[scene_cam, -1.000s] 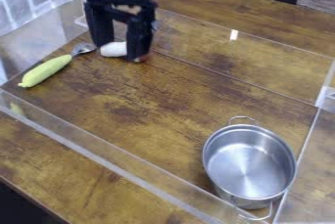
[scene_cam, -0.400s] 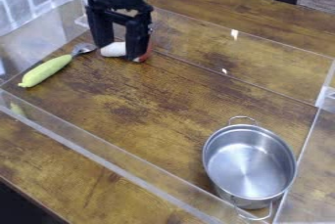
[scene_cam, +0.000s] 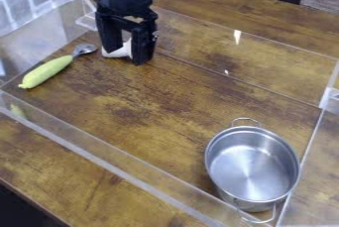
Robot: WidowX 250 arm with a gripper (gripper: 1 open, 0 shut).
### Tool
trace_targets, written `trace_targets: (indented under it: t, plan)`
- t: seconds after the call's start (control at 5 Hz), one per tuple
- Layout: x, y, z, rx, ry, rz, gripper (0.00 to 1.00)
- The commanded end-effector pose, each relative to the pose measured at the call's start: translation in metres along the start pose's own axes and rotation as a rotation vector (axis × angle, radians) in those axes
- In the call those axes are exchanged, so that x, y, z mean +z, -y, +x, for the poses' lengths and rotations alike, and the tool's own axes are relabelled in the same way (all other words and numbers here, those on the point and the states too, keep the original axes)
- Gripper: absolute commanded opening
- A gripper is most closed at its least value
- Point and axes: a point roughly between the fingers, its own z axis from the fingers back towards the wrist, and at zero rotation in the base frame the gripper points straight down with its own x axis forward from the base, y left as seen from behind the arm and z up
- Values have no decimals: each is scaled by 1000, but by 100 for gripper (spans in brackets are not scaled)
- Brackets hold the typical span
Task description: Remove the mushroom from the silver pot and put it on the table
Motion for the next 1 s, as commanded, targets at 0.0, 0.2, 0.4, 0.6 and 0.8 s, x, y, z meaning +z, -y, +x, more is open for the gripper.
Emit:
trace_targets:
  t: [0.0, 0.2, 0.4, 0.6, 0.8]
  plan:
    - [10, 0, 2, -75, 54, 14, 100]
    - [3, 2, 1, -142, 61, 10, 100]
    - [4, 0, 6, -139, 64, 8, 100]
    - [4, -3, 11, -134, 64, 7, 100]
    - [4, -2, 17, -120, 68, 8, 100]
